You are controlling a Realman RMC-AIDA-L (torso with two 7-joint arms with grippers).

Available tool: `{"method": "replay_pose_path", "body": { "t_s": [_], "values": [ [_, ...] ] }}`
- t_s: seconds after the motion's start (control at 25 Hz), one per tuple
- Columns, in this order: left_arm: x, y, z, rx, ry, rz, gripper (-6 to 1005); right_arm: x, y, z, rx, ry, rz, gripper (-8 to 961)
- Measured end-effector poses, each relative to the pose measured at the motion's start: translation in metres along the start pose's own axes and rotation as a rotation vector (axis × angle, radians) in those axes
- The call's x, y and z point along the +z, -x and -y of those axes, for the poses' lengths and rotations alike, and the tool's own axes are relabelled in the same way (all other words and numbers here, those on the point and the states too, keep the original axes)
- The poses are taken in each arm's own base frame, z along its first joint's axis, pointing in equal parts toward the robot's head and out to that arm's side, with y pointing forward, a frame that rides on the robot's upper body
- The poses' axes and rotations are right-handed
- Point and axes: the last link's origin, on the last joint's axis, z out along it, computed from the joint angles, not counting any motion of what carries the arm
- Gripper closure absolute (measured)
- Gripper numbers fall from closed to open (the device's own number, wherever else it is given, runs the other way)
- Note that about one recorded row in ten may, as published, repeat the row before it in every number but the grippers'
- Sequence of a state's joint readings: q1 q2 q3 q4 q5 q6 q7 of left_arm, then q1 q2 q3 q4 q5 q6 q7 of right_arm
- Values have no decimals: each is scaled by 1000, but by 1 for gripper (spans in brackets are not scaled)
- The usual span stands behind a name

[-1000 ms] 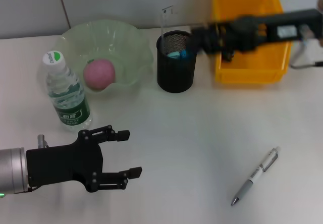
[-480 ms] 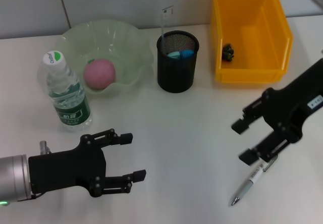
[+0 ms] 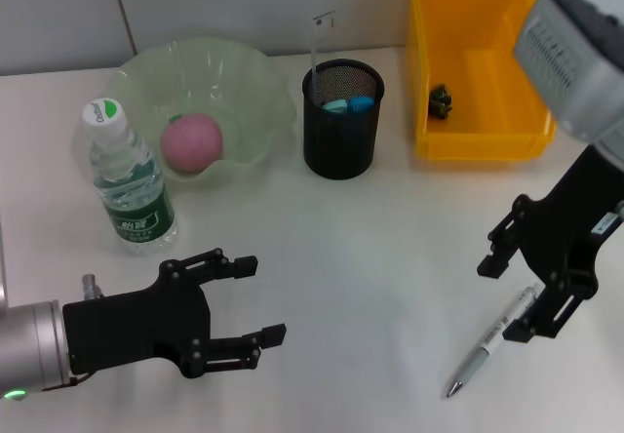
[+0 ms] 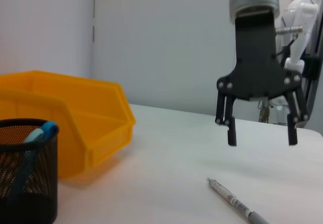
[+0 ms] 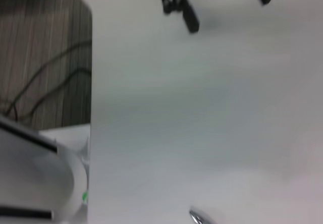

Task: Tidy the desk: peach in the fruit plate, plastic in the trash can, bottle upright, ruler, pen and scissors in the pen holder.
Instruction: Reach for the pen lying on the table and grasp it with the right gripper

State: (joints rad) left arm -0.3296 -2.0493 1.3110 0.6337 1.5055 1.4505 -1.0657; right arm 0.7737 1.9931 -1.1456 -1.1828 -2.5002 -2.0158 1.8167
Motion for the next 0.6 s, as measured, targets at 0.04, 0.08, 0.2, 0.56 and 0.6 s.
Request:
{"method": "replay_pose_path", "body": {
  "t_s": [0.04,0.08,0.2,0.56,0.6],
  "values": [
    [1,0,-1,0,5,-3,152,6,3,-1,-25,2,-41,189],
    [1,0,-1,0,5,-3,152,6,3,-1,-25,2,-41,189],
    [3,-3,-2,5,17,-9,152,16,9,-3,-65,17,-104,190],
    [4,-7,-3,23,27,-21,153,34,17,-2,-157,3,-233,191],
    [4,-7,-3,21,28,-21,153,36,17,-2,-168,-1,-248,191]
  ]
}}
